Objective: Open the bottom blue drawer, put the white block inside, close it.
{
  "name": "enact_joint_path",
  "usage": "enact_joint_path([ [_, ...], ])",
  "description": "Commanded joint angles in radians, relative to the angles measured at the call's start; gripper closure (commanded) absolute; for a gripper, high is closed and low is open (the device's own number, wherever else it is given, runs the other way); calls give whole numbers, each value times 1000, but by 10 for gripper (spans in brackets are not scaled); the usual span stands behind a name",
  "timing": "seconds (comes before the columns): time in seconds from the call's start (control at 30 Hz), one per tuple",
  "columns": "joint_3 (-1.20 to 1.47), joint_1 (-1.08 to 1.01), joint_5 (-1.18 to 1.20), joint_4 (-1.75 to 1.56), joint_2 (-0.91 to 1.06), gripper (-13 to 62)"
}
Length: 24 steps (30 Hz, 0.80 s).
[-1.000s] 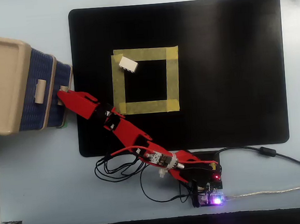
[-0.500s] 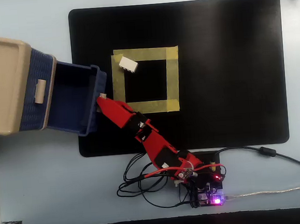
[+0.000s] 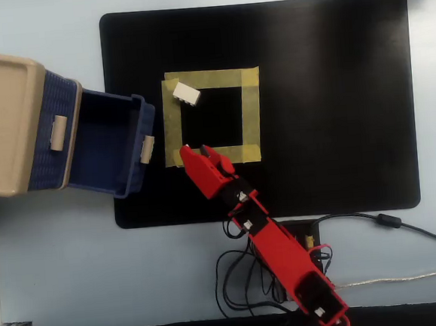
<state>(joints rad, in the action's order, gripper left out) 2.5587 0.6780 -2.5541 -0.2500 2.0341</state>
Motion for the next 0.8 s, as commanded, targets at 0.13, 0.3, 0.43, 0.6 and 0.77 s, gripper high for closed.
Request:
enact_joint_path([
  [0.13,-716,-94,609,1091,-20,166],
  [0.3,-1305,-143,1000,1571,-396,165],
  [0.43,-1489,-127,1025,1486,-646,164],
  [0.6,-1641,-106,1026,1382,-828,164],
  [0.77,-1667,-66,1111,1531,-861,164],
])
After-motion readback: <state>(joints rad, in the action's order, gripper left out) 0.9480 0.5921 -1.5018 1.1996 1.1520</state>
